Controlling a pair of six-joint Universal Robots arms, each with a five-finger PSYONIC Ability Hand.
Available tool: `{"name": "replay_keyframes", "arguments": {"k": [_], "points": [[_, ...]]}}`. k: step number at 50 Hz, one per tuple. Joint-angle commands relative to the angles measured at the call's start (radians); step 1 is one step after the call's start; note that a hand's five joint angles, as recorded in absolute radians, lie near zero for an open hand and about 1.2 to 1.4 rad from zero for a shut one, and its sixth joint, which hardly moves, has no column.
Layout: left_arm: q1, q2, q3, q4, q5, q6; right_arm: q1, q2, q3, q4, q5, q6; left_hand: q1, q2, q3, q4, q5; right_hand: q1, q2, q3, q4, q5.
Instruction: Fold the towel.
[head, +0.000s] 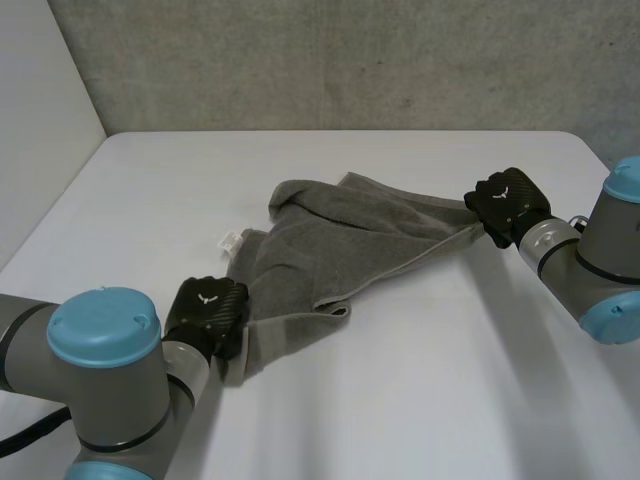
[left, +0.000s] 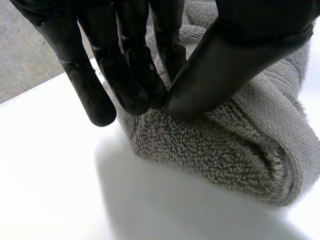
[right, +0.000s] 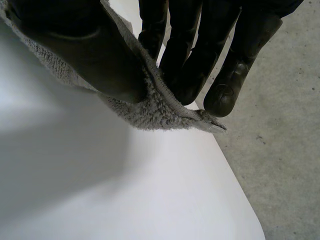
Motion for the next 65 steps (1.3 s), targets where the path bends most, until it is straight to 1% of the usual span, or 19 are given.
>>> {"name": "replay_keyframes", "arguments": {"k": [1,4,5,6,7,8,9,10,22,24,25,26,30,33,35,38,55,65], "points": [[-0.004,0.015,-0.022,-0.006,0.000,0.000,0.001,0.000,0.000,0.000,0.000,-0.001,0.099,0.077,0.075,0.049,0.070,0.073,0.091,0.075,0.065,0.063],[-0.016,0.037,-0.032,-0.009,0.002,0.000,0.001,-0.001,0.000,0.000,0.000,0.001,0.099,0.077,0.075,0.049,0.070,0.073,0.091,0.075,0.065,0.063],[-0.019,0.053,-0.033,-0.009,0.003,-0.002,0.001,-0.003,0.000,0.000,0.000,-0.001,-0.034,-0.056,-0.059,-0.084,-0.064,0.073,0.091,0.075,0.065,0.063],[-0.019,0.054,-0.033,-0.009,0.003,-0.002,0.001,-0.003,0.000,0.000,0.000,-0.001,-0.036,-0.057,-0.060,-0.085,-0.065,0.073,0.091,0.075,0.065,0.063],[-0.021,0.070,-0.039,-0.014,0.003,0.000,0.001,-0.003,0.000,0.000,0.000,0.001,-0.358,-0.380,-0.383,-0.408,-0.388,0.073,0.091,0.075,0.065,0.063],[-0.021,0.086,-0.045,-0.018,0.005,0.000,0.001,-0.003,0.000,0.000,0.000,0.001,-0.632,-0.653,-0.656,-0.682,-0.661,0.073,0.091,0.075,0.065,0.063],[-0.021,0.086,-0.045,-0.018,0.005,0.000,0.001,-0.003,0.000,0.000,0.000,0.001,-0.635,-0.656,-0.659,-0.684,-0.664,0.073,0.091,0.075,0.065,0.063],[-0.022,0.098,-0.047,-0.026,0.005,0.000,0.001,-0.003,0.000,0.000,0.000,-0.001,-0.707,-0.729,-0.731,-0.757,-0.737,0.073,0.091,0.075,0.065,0.063],[-0.061,0.216,-0.058,-0.078,0.005,-0.002,0.001,-0.005,0.000,0.000,0.000,0.001,-0.746,-0.768,-0.770,-0.796,-0.775,0.073,0.091,0.075,0.065,0.063],[-0.094,0.242,-0.065,-0.081,0.006,-0.003,0.001,-0.005,0.000,0.000,0.000,-0.001,-0.743,-0.765,-0.767,-0.793,-0.773,0.073,0.091,0.075,0.065,0.063],[-0.094,0.242,-0.065,-0.081,0.006,-0.003,0.001,-0.005,0.000,0.000,0.000,-0.001,-0.743,-0.765,-0.767,-0.793,-0.773,0.073,0.091,0.075,0.065,0.063],[-0.117,0.247,-0.073,-0.080,0.006,-0.003,0.001,-0.005,0.000,0.000,0.000,-0.001,-0.740,-0.762,-0.765,-0.790,-0.770,0.073,0.091,0.075,0.065,0.063],[-0.183,0.233,-0.096,-0.080,0.005,-0.005,0.001,-0.005,0.000,0.000,0.000,-0.001,-0.734,-0.756,-0.759,-0.784,-0.764,0.073,0.091,0.075,0.065,0.063],[-0.199,0.225,-0.104,-0.080,0.005,-0.005,0.001,-0.005,0.000,0.000,0.000,-0.001,-0.734,-0.756,-0.759,-0.784,-0.764,0.073,0.091,0.075,0.065,0.063],[-0.225,0.186,-0.113,-0.080,0.005,-0.003,0.001,-0.003,0.000,0.000,0.000,-0.001,-0.731,-0.753,-0.756,-0.781,-0.761,0.073,0.091,0.075,0.065,0.063],[-0.237,0.149,-0.116,-0.081,0.003,-0.002,0.001,-0.003,0.000,0.000,0.000,-0.001,-0.731,-0.753,-0.756,-0.781,-0.761,0.073,0.091,0.075,0.065,0.063],[-0.249,0.149,-0.151,-0.078,-0.009,0.001,0.001,0.002,0.002,0.000,0.000,-0.001,-0.729,-0.750,-0.753,-0.778,-0.758,0.073,0.091,0.075,0.065,0.063],[-0.248,0.106,-0.148,-0.067,-0.011,0.004,0.001,0.003,0.003,0.000,0.000,-0.001,-0.726,-0.747,-0.750,-0.775,-0.755,0.073,0.091,0.075,0.065,0.063]]}}
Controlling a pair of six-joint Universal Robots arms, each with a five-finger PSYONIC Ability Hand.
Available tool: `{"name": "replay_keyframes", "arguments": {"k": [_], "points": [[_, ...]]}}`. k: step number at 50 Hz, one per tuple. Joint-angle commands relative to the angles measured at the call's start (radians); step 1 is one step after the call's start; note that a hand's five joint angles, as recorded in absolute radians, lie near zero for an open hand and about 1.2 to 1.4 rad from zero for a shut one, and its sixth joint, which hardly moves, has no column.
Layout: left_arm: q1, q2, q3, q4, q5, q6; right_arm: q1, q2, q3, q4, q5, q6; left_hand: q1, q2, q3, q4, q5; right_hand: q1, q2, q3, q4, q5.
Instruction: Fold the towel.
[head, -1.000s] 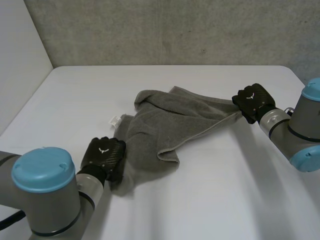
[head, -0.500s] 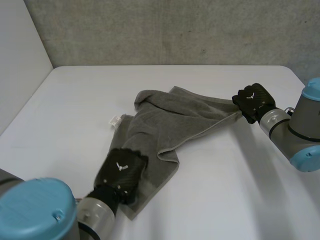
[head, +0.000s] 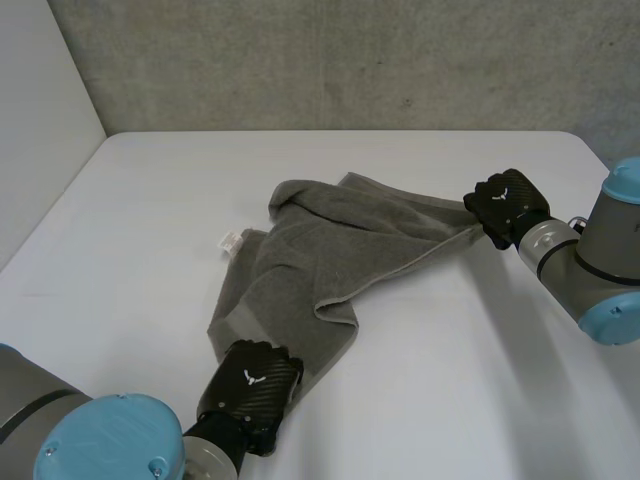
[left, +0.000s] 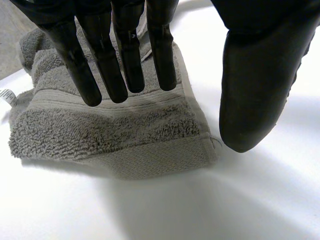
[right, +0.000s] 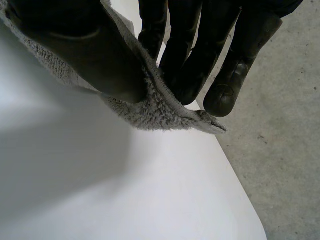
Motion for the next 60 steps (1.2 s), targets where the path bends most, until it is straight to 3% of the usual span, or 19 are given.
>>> {"name": "replay_keyframes", "arguments": {"k": [1,12,22,44,46,54,60], "points": [[0.001,-0.033,0.002,0.006,0.000,0.002,0.000,0.001,0.001,0.000,0.000,0.000,-0.020,-0.020,-0.022,-0.027,0.005,0.073,0.091,0.075,0.065,0.063],[0.001,-0.063,0.002,0.060,-0.002,0.046,0.000,0.001,0.003,0.000,0.000,0.000,0.016,0.016,0.014,0.008,0.041,0.073,0.091,0.075,0.065,0.063],[0.007,-0.064,0.012,0.088,-0.002,0.051,0.000,0.001,0.004,0.000,0.000,0.000,0.415,0.415,0.413,0.407,0.440,0.073,0.091,0.075,0.065,0.063],[0.021,-0.080,0.030,0.108,-0.002,0.053,0.000,0.001,0.006,0.002,0.000,0.000,0.441,0.441,0.439,0.434,0.466,0.071,0.089,0.073,0.063,0.061],[0.044,-0.086,0.042,0.109,-0.002,0.059,0.003,-0.002,0.006,0.003,0.002,0.000,0.803,0.803,0.801,0.795,0.828,0.071,0.089,0.073,0.063,0.061],[0.137,-0.056,0.070,0.085,0.009,0.108,0.003,-0.067,0.010,0.072,0.002,0.008,0.805,0.805,0.803,0.797,0.830,0.073,0.091,0.075,0.065,0.063],[0.236,0.138,0.078,0.052,0.015,0.169,-0.011,-0.191,0.004,0.265,-0.008,0.014,0.805,0.805,0.803,0.797,0.830,0.073,0.091,0.075,0.065,0.063]]}}
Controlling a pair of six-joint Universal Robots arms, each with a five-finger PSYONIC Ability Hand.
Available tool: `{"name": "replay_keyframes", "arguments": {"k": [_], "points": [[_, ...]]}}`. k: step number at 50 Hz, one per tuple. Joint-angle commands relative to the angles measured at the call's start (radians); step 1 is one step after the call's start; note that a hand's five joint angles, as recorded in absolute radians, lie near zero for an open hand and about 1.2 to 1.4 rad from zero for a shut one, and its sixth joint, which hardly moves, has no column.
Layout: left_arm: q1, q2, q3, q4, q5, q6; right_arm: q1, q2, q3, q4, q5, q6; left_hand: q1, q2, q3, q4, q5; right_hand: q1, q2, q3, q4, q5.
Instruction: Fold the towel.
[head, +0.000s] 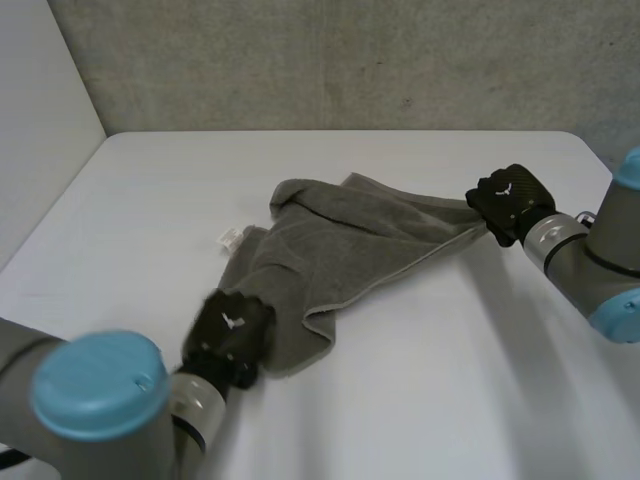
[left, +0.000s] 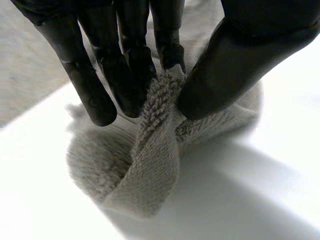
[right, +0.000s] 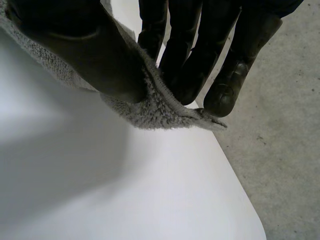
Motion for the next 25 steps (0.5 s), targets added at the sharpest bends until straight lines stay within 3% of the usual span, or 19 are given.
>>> {"name": "replay_keyframes", "arguments": {"k": [1,3,8,14,19,25], "points": [[0.129,0.219,0.018,-0.041,0.016,0.060,-0.020,-0.156,-0.014,0.247,-0.010,0.008,0.117,0.087,0.091,0.049,0.100,0.073,0.091,0.075,0.065,0.063],[0.166,0.266,0.030,-0.053,0.036,0.061,-0.035,-0.185,-0.023,0.305,-0.012,0.008,0.117,0.087,0.091,0.049,0.100,0.073,0.091,0.075,0.065,0.063],[0.296,0.405,0.087,-0.139,0.185,0.054,-0.093,-0.269,-0.074,0.472,-0.018,0.023,0.117,0.087,0.091,0.049,0.100,0.073,0.091,0.075,0.065,0.063],[0.372,0.424,0.098,-0.171,0.246,0.051,-0.172,-0.328,-0.121,0.614,-0.091,0.045,0.117,0.087,0.091,0.049,0.100,0.073,0.091,0.075,0.065,0.063],[0.401,0.367,0.084,-0.167,0.259,0.054,-0.189,-0.309,-0.106,0.628,-0.117,0.036,0.117,0.087,0.091,0.049,0.100,0.073,0.091,0.075,0.065,0.063],[0.406,0.154,0.136,-0.139,0.252,0.061,-0.176,-0.196,-0.108,0.629,-0.114,-0.023,0.117,0.087,0.091,0.049,0.100,0.073,0.091,0.075,0.065,0.063]]}}
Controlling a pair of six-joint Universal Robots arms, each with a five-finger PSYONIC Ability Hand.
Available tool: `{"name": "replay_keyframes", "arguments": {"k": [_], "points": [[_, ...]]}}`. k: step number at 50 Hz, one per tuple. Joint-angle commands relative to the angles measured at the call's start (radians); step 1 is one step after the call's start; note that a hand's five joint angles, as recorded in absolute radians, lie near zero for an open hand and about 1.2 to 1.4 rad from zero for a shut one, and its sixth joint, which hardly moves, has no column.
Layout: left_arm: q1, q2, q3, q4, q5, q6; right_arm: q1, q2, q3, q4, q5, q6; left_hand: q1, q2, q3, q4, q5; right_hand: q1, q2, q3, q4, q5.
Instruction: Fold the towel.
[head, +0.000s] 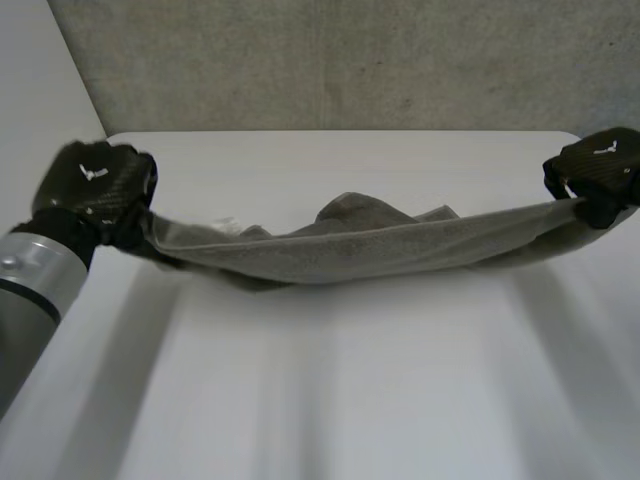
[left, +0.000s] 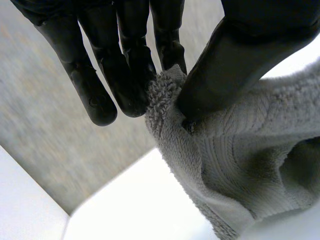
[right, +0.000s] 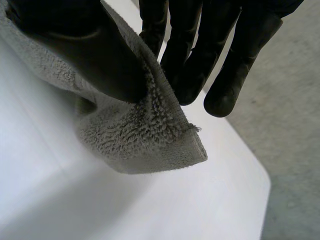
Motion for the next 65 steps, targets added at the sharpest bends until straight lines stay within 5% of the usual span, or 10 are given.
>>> {"name": "replay_keyframes", "arguments": {"k": [1,9,15,21,27,35,42,49,56,65], "points": [[0.002,-0.234,0.070,0.030,-0.009,0.008,0.011,0.110,0.002,-0.007,-0.001,-0.057,0.117,0.087,0.084,0.045,0.100,0.073,0.091,0.075,0.065,0.063],[-0.018,-0.416,0.346,0.032,-0.018,0.005,0.113,0.213,-0.133,-0.045,0.007,-0.128,0.117,0.087,0.084,0.045,0.100,0.073,0.091,0.075,0.065,0.063],[-0.064,-0.500,0.741,0.031,-0.055,-0.015,0.209,0.250,-0.325,-0.280,0.016,-0.092,0.117,0.087,0.084,0.045,0.100,0.073,0.091,0.075,0.065,0.063],[-0.082,-0.502,1.046,0.031,-0.105,-0.034,0.218,0.210,-0.553,-0.573,0.108,0.174,0.117,0.087,0.084,0.045,0.100,0.073,0.091,0.075,0.065,0.063],[-0.072,-0.479,1.201,0.031,-0.116,-0.094,0.213,0.182,-0.522,-0.593,0.088,0.282,0.117,0.087,0.084,0.045,0.100,0.073,0.091,0.075,0.065,0.063],[-0.010,-0.466,0.902,0.038,-0.087,-0.140,0.206,0.161,-0.249,-0.585,0.042,0.238,0.117,0.087,0.084,0.045,0.100,0.073,0.091,0.075,0.065,0.063],[0.042,-0.439,0.401,0.226,0.059,-0.129,0.184,0.166,-0.013,-0.572,0.010,0.089,0.117,0.087,0.084,0.045,0.100,0.073,0.091,0.075,0.065,0.063],[0.088,-0.425,0.147,0.327,0.137,-0.127,0.118,0.161,0.167,-0.526,0.022,-0.089,0.117,0.087,0.084,0.045,0.100,0.073,0.091,0.075,0.065,0.063],[0.189,-0.303,-0.004,0.330,0.235,-0.127,0.057,0.055,0.181,-0.460,0.013,0.035,0.117,0.087,0.084,0.045,0.100,0.073,0.091,0.075,0.065,0.063],[0.181,-0.290,-0.026,0.339,0.255,-0.127,0.035,0.052,0.178,-0.456,0.008,0.204,0.117,0.087,0.084,0.045,0.100,0.073,0.091,0.075,0.065,0.063]]}}
